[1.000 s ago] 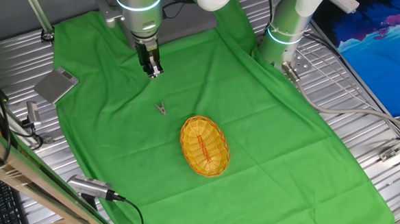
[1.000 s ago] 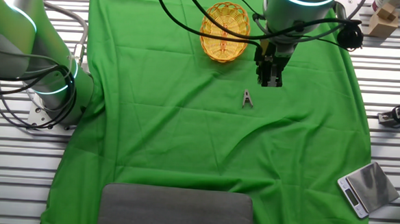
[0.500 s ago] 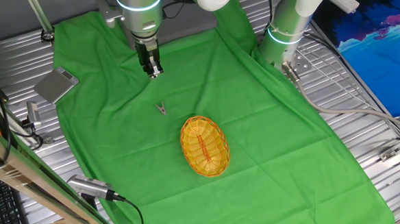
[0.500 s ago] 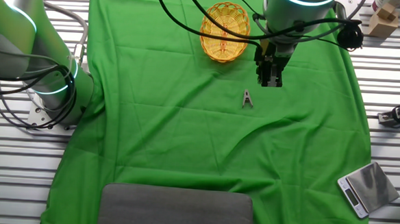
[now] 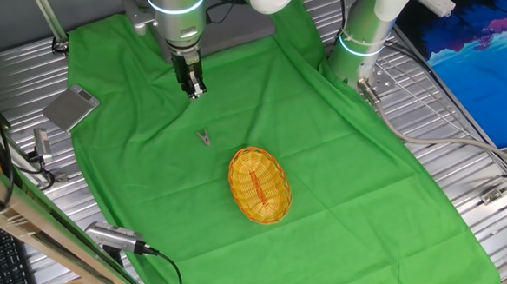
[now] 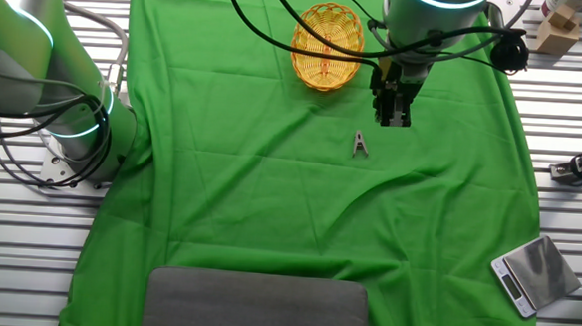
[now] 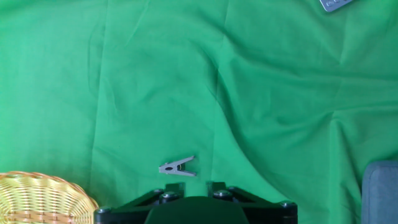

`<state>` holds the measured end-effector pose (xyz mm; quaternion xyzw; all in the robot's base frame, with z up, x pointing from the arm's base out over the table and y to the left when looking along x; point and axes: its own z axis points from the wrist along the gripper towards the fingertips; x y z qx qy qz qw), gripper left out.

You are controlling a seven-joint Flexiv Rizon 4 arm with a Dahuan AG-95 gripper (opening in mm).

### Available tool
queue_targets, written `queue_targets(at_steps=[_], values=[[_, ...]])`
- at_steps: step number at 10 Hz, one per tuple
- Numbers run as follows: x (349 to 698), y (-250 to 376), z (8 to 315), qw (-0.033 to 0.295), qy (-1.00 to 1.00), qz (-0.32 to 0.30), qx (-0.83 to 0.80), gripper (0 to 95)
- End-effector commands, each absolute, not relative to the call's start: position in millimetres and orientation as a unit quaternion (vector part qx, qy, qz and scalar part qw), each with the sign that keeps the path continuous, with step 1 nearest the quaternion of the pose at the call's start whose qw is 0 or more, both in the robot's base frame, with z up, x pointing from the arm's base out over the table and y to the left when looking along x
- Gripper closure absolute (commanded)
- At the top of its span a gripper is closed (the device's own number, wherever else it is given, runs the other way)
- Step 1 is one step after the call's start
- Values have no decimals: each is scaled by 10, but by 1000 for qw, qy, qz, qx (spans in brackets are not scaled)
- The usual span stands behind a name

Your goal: Use a clamp

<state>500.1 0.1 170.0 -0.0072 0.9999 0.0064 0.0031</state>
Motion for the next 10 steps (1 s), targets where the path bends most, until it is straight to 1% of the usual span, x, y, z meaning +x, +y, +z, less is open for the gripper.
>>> queue_targets(at_steps=[1, 4, 10], values=[[5000, 0, 1700, 3, 1000, 6, -7, 950], [5000, 0, 1700, 2, 1000, 5, -21, 950], [4998, 2, 1713, 6, 990, 6, -142, 950]])
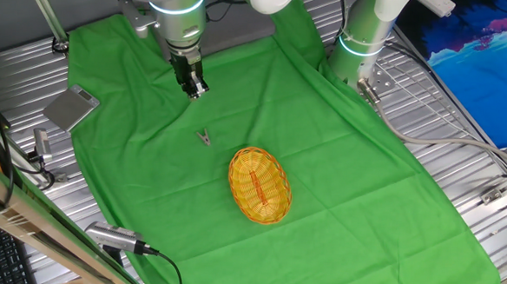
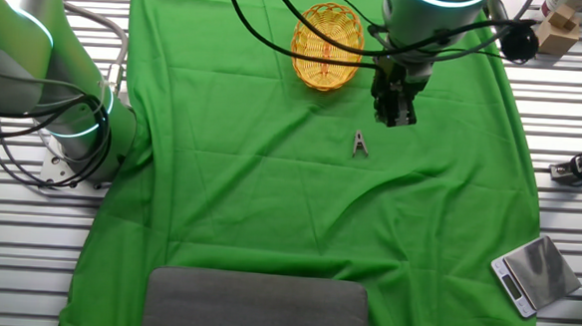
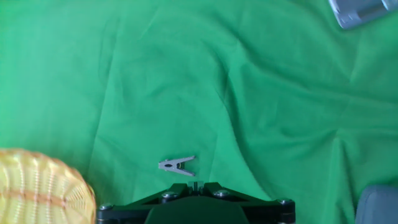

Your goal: Use a clamp

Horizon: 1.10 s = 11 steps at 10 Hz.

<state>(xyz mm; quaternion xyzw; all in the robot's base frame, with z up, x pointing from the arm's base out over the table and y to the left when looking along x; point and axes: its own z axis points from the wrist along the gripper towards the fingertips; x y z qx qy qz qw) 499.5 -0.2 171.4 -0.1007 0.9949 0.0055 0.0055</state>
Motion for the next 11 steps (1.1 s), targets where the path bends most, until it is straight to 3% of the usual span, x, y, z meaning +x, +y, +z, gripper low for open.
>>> queue_targets(at_steps=[1, 11], values=[[4998, 2, 1713, 5, 991, 3, -131, 950], [4998, 2, 1713, 4, 993, 3, -117, 950]])
